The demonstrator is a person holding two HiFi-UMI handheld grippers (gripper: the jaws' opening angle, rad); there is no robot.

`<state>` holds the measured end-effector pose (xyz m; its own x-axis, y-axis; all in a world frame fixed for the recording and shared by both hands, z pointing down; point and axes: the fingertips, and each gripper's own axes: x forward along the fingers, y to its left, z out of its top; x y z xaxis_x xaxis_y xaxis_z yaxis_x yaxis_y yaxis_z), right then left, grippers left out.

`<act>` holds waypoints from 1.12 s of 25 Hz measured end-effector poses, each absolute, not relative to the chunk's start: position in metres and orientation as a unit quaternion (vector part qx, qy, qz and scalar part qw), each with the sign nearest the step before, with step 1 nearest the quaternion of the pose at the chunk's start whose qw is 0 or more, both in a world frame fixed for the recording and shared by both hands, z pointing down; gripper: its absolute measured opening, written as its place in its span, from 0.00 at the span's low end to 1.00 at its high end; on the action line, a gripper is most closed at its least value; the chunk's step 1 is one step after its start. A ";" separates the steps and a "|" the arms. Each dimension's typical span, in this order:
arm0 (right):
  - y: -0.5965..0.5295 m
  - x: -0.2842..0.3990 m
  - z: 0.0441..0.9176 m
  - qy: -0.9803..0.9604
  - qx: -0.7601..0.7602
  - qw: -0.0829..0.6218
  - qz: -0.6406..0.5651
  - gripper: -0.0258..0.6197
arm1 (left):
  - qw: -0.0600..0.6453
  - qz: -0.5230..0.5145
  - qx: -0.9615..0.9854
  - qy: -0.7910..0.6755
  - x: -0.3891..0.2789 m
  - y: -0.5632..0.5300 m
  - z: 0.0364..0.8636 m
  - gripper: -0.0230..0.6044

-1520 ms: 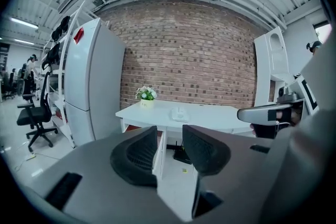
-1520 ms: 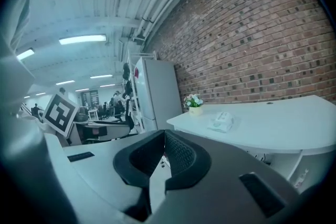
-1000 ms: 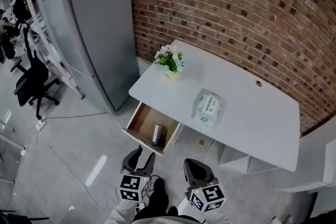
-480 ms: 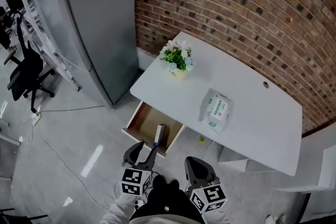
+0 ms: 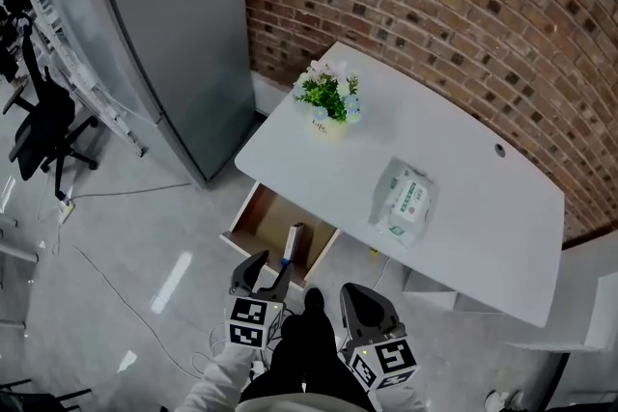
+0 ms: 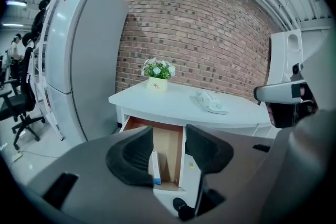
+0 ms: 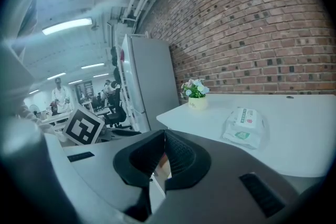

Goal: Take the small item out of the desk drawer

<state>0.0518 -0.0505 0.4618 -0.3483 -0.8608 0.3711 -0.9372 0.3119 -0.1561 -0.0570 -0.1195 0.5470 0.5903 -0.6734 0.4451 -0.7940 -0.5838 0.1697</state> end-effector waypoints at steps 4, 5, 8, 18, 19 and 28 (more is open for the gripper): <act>-0.061 0.061 0.468 -0.799 0.563 0.113 0.176 0.08 | 0.185 0.182 0.871 -0.418 -0.047 -0.134 0.563 0.35; -0.063 0.064 0.470 -0.798 0.564 0.114 0.177 0.08 | 0.188 0.185 0.870 -0.417 -0.044 -0.137 0.568 0.35; -0.069 0.073 0.478 -0.795 0.566 0.117 0.184 0.08 | 0.199 0.196 0.865 -0.416 -0.035 -0.147 0.583 0.35; -0.101 0.087 0.500 -0.795 0.559 0.134 0.192 0.08 | 0.226 0.233 0.855 -0.405 -0.013 -0.180 0.635 0.35; -0.104 0.087 0.502 -0.796 0.557 0.138 0.190 0.08 | 0.229 0.237 0.853 -0.404 -0.013 -0.182 0.642 0.36; -0.134 0.086 0.523 -0.803 0.545 0.146 0.192 0.08 | 0.260 0.289 0.833 -0.394 -0.009 -0.196 0.702 0.36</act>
<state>0.0856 -0.1335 0.5233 -0.3631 -0.8197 0.4431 -0.9315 0.3317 -0.1496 -0.0090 -0.1964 0.7024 0.5226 -0.5070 0.6854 -0.8066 -0.5545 0.2048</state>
